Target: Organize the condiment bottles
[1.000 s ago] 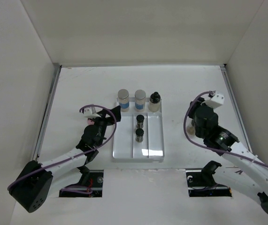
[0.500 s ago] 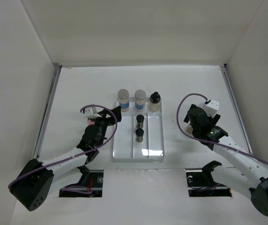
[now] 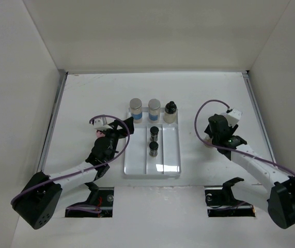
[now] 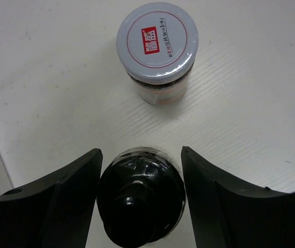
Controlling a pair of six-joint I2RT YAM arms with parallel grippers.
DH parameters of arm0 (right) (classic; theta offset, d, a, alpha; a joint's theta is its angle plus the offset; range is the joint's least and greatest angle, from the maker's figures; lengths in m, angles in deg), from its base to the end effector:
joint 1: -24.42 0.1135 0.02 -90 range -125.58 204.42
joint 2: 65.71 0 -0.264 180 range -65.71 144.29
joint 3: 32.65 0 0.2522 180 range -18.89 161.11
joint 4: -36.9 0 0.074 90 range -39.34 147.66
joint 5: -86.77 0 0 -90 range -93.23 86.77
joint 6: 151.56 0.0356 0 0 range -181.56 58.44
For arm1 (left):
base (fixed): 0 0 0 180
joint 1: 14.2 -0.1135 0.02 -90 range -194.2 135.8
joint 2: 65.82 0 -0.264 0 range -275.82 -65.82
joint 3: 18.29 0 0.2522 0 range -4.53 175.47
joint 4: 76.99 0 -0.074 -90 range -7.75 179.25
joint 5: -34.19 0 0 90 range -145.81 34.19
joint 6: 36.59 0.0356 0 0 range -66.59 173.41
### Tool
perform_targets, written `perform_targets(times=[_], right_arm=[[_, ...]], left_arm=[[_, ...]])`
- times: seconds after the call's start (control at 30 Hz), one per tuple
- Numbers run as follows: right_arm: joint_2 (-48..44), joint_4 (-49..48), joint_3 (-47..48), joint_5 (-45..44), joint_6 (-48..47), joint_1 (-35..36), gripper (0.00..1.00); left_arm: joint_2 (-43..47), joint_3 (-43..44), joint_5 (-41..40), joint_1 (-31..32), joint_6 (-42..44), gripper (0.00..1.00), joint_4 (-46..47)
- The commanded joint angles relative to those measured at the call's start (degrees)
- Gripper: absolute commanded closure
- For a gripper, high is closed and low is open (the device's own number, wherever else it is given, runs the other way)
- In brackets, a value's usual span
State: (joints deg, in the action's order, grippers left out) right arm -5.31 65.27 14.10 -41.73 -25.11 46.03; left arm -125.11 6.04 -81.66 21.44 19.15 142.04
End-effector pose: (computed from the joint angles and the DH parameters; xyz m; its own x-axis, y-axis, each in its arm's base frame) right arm 0.2037 0.0569 0.2153 -0.4164 0.3352 -0.8452 0.4838 0.8687 0.1062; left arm 0.1697 -0.1025 0.2035 -0.0486 -0.5886 -0.8070 0.1737 0.7906 -0.5871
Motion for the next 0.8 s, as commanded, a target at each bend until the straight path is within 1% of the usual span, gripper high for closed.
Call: perform_targets(times=[0.0,0.03,0.13,0.27,0.4,0.57,0.77], right_arm=[[-1.07,-4.33,0.23,1.50,0.73,-0.29,0.33],[-1.08,-4.15,0.32,1.33,0.56,-0.29,0.33],[-2.39,-3.89,-0.30,1.06,0.56,0.40,0.40],[-5.81,-0.99,2.24,-0.78,-0.49,3.30,0.42],[-7.40,-0.55,4.09,-3.16,-1.82,6.20,0.44],[-6.17,-0.81,6.90,-1.75,-2.08,9.80,0.44],[-0.82,-1.69,15.86,-0.87,-3.13,18.06,0.44]], left_arm=[[0.14,0.86,0.45,-0.70,0.33,0.13,3.89],[0.57,0.86,0.53,-0.79,0.25,0.13,3.72],[1.19,0.86,0.53,-0.44,0.33,0.13,3.45],[0.66,0.77,0.53,-0.79,0.25,0.13,3.63],[0.32,0.95,0.53,-0.18,0.33,0.13,3.89],[1.36,0.95,0.53,-0.09,0.33,0.13,3.46],[0.75,0.94,0.53,-0.27,0.25,0.13,3.63]])
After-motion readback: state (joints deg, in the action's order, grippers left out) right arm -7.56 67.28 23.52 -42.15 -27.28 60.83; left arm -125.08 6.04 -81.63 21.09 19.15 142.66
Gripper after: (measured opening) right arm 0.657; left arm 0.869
